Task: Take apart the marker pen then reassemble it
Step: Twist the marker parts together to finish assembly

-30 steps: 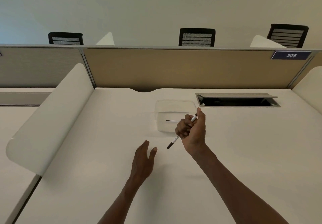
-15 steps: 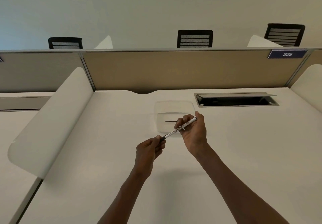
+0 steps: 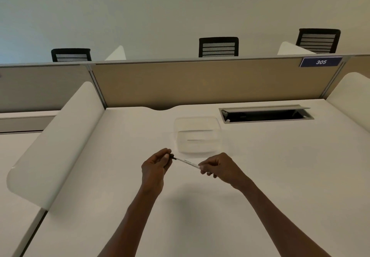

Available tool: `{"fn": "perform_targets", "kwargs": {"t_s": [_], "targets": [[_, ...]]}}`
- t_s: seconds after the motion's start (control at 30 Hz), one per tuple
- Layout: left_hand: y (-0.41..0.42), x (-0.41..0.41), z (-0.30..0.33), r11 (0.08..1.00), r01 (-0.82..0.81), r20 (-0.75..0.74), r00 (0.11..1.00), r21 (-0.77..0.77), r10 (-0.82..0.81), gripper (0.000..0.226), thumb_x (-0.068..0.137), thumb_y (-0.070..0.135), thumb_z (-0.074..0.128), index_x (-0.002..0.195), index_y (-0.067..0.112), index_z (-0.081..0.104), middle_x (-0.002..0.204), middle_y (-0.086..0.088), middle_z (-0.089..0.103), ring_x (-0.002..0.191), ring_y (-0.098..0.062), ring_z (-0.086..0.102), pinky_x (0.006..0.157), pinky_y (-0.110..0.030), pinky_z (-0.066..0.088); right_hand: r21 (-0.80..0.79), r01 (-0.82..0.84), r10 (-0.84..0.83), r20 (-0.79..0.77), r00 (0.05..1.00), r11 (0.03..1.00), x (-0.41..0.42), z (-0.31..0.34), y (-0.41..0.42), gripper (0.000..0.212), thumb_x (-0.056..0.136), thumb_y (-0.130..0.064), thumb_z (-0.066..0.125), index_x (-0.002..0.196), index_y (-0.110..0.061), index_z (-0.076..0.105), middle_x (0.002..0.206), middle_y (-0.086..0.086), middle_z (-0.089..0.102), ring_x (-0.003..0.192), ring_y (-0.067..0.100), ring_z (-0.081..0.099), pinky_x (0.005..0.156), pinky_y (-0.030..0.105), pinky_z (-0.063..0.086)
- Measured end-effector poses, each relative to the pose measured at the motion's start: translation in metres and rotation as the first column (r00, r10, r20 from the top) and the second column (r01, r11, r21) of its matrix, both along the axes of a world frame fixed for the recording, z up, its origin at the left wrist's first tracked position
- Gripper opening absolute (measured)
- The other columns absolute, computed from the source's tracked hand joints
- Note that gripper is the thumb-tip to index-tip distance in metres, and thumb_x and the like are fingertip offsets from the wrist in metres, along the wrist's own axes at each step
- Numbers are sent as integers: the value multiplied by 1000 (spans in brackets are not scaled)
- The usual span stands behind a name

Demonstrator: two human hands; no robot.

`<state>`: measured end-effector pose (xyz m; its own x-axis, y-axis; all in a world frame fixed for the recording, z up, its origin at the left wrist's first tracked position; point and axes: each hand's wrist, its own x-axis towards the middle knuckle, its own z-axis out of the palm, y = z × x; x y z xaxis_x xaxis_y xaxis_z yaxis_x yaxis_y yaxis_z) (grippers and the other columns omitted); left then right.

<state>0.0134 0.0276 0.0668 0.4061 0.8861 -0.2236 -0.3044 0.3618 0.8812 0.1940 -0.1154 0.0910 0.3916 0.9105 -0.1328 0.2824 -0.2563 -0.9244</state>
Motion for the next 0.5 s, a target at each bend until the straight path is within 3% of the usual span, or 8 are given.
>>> {"fn": "perform_targets", "kwargs": {"t_s": [0.13,0.27,0.4,0.5], "targets": [[-1,8,-1,999,31,10,999,29,-32,23,93,-12,53,106,-2,69,98,-11,75,89,-20,72,82,-25,58,-104,-6,28,215,976,995,-12,-3,0,4,75,-21,76,72,-20,78,56,-4,68,49,4,56,49,16,40],[-5,17,-2,995,56,-37,998,82,-53,25,94,-10,53,104,3,70,97,-13,75,90,-20,72,84,-29,59,-174,37,23,330,944,984,-31,-10,3,10,72,-23,72,63,-19,72,52,-5,67,42,1,54,44,11,36],[-10,23,-12,976,111,-330,943,185,-45,35,97,8,56,132,9,59,123,-8,68,116,-20,64,105,-40,47,-230,175,-80,370,926,957,-43,-24,1,14,73,-22,70,61,-14,71,54,-2,67,51,11,63,49,18,46],[-13,20,-25,916,216,-573,820,337,18,39,101,15,50,139,12,52,142,-4,56,132,-18,51,112,-32,36,-285,262,-149,362,920,922,-45,-33,-1,14,71,-17,68,62,-7,71,60,6,71,59,18,68,59,26,54]]}}
